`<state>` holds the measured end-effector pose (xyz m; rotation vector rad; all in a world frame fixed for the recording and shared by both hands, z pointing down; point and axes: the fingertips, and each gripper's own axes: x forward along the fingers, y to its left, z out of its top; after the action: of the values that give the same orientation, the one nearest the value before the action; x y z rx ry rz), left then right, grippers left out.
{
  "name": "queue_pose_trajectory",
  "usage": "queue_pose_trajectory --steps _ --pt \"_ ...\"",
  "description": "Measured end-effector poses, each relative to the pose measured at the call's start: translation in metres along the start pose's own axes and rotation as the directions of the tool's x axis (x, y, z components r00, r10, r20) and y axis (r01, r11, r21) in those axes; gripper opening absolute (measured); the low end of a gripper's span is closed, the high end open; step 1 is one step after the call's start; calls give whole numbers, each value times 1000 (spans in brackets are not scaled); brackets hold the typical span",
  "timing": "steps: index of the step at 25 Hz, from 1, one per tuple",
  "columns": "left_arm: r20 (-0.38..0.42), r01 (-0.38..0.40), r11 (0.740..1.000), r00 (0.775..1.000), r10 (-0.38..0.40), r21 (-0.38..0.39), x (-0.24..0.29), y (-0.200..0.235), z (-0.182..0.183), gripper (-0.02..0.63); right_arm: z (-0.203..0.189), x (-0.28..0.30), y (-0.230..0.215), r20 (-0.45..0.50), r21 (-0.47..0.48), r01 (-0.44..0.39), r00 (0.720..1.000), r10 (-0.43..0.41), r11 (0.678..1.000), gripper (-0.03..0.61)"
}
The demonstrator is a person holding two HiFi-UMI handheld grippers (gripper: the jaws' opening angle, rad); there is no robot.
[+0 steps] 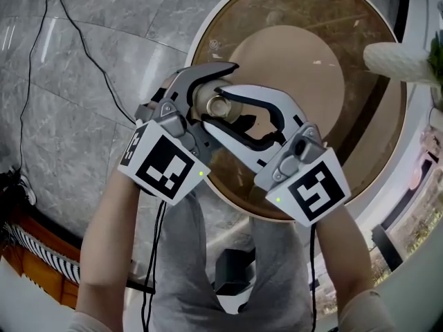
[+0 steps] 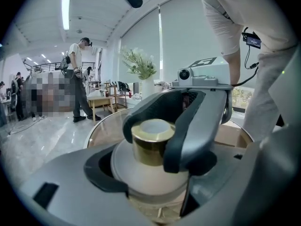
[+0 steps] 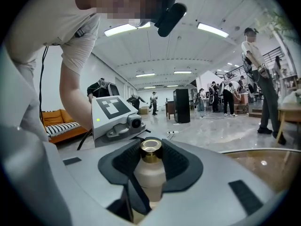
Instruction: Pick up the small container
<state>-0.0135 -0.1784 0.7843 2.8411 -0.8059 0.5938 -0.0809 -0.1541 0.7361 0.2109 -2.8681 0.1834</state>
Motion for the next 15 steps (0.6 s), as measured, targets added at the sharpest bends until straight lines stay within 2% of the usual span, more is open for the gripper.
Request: queue_pose_trajectory --steps 7,11,15 --pt "8 19 1000 1000 -19 -11 -1 -5 9 348 5 -7 3 -20 1 7 1000 -7 1000 135" --pt "17 19 1000 1000 -19 -9 -4 -12 30 348 21 -19 7 -22 -7 5 1000 -6 1000 135" --pt "23 9 1000 1000 -9 0 -15 -11 63 348 54 -32 8 -5 -23 0 1000 0 1000 135"
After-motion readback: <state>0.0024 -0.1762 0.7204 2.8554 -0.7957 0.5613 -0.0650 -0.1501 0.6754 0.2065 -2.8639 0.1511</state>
